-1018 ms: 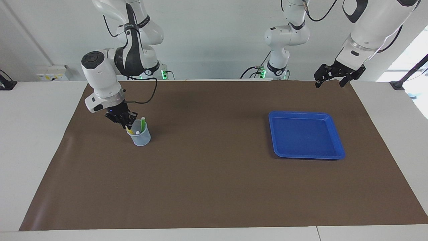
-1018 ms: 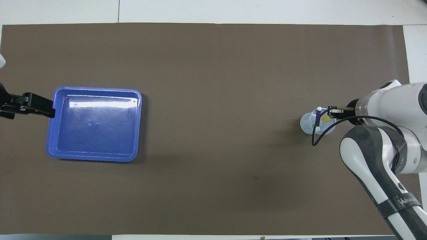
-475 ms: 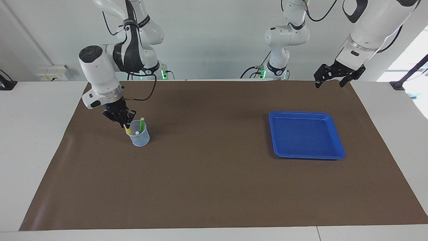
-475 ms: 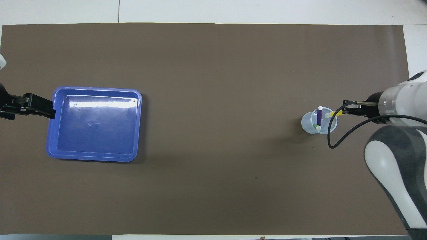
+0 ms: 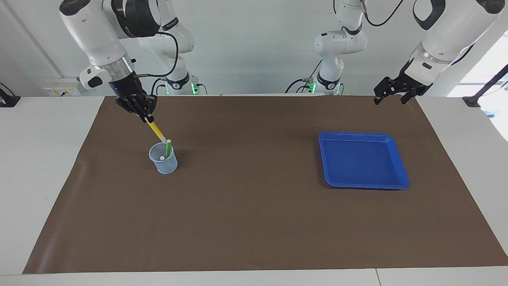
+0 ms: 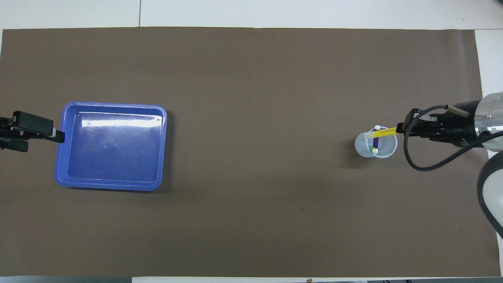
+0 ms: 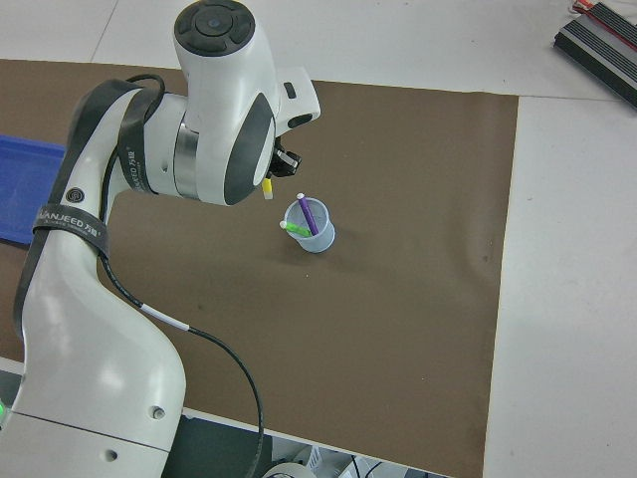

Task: Right arm passes pens to left for tray arrangement
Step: 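Lift the yellow pen with the right gripper toward the left gripper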

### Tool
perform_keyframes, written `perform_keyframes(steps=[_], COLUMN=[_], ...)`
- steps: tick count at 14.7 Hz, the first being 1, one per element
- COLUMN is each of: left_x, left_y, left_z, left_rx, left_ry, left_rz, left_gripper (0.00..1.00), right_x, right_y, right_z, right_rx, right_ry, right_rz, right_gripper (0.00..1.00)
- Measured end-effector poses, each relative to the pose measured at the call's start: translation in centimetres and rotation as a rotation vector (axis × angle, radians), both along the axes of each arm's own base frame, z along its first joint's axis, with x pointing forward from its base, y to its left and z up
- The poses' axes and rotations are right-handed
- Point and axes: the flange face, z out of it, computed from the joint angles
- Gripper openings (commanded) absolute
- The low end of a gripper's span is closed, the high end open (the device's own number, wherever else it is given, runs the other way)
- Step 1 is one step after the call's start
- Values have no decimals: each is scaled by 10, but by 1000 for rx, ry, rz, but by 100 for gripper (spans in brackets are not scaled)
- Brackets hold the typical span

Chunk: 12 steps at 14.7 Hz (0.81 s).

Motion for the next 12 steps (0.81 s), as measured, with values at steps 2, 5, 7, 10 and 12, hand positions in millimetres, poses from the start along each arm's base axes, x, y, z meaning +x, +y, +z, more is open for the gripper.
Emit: perform_keyframes(steps=[2, 5, 7, 10, 12], left_x=[-5, -9, -9, -10, -14], left_y=[11, 10, 9, 2, -3], left_z=[-16, -38, -52, -76, -96], left_rx=[-140, -320, -450, -630, -721], left_ry=[20, 58, 83, 143, 195], left_rz=[80, 167, 236, 332, 382], left_gripper=[100, 100, 100, 100, 100], right_x=[1, 1, -1, -12, -17], right_y=[32, 95, 136, 196, 224], right_z=[3, 11, 17, 24, 23], right_rx=[88, 214, 317, 445, 504], right_ry=[28, 53, 76, 130, 189], right_rz=[-131, -311, -449, -614, -692], right_gripper=[0, 0, 0, 0, 0])
